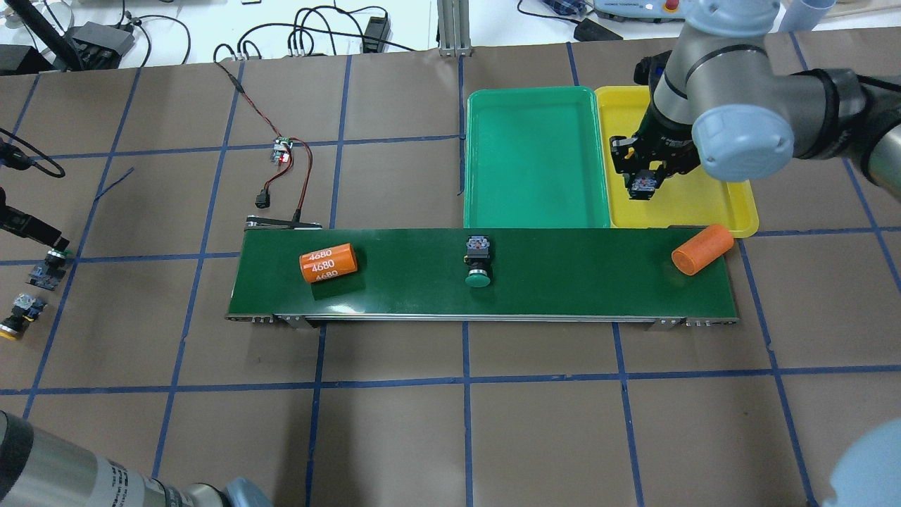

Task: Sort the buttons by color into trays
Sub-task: 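Drop yellow switch into yellow tray with right while left grasps green switch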

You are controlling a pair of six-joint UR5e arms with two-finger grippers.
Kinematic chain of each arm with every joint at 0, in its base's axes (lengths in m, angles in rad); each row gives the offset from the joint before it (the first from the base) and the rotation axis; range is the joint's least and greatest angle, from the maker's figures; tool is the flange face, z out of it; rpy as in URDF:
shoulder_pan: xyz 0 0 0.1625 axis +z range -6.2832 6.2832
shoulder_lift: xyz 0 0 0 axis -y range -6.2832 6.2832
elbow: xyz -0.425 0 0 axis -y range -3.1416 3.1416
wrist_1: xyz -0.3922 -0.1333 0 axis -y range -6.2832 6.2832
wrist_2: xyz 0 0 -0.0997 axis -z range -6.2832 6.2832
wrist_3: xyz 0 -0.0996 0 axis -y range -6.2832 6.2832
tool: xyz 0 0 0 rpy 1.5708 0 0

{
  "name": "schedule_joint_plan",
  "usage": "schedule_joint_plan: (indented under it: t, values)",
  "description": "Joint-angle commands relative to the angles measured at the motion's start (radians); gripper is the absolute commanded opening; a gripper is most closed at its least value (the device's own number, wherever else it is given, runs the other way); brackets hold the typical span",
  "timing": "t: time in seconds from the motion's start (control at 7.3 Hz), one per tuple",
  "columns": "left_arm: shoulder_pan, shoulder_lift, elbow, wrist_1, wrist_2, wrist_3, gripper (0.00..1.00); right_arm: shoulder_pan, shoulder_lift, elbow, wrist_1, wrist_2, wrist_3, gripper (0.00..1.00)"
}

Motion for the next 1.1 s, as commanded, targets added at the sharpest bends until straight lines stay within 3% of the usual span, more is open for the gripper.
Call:
schedule_joint_plan:
  t: [0.0,0.14,0.27,0.41,0.55,0.82,0.96]
  values:
    - [0.033,-0.080,0.040,0.019,0.031,0.001,1.00,-0.094,0.080,-0.091,0.062,-0.030,-0.149,0.32]
    - [0.033,-0.093,0.030,0.037,0.034,-0.001,1.00,-0.128,0.083,-0.089,0.060,-0.026,-0.187,0.36]
    - [0.033,-0.107,0.015,0.080,0.037,-0.007,1.00,-0.137,0.085,-0.089,0.060,-0.024,-0.186,0.50]
    - [0.033,-0.109,0.013,0.079,0.037,-0.014,1.00,-0.139,0.089,-0.086,0.063,-0.032,-0.188,0.86]
    - [0.036,-0.110,0.009,0.065,0.038,-0.020,0.99,-0.140,0.091,-0.084,0.063,-0.033,-0.189,1.00]
    - [0.048,-0.110,-0.022,0.064,0.038,-0.028,0.71,-0.137,0.088,-0.080,0.074,-0.036,-0.188,1.00]
    - [0.046,-0.110,-0.023,0.064,0.040,-0.027,0.43,-0.131,0.079,-0.078,0.094,-0.035,-0.176,1.00]
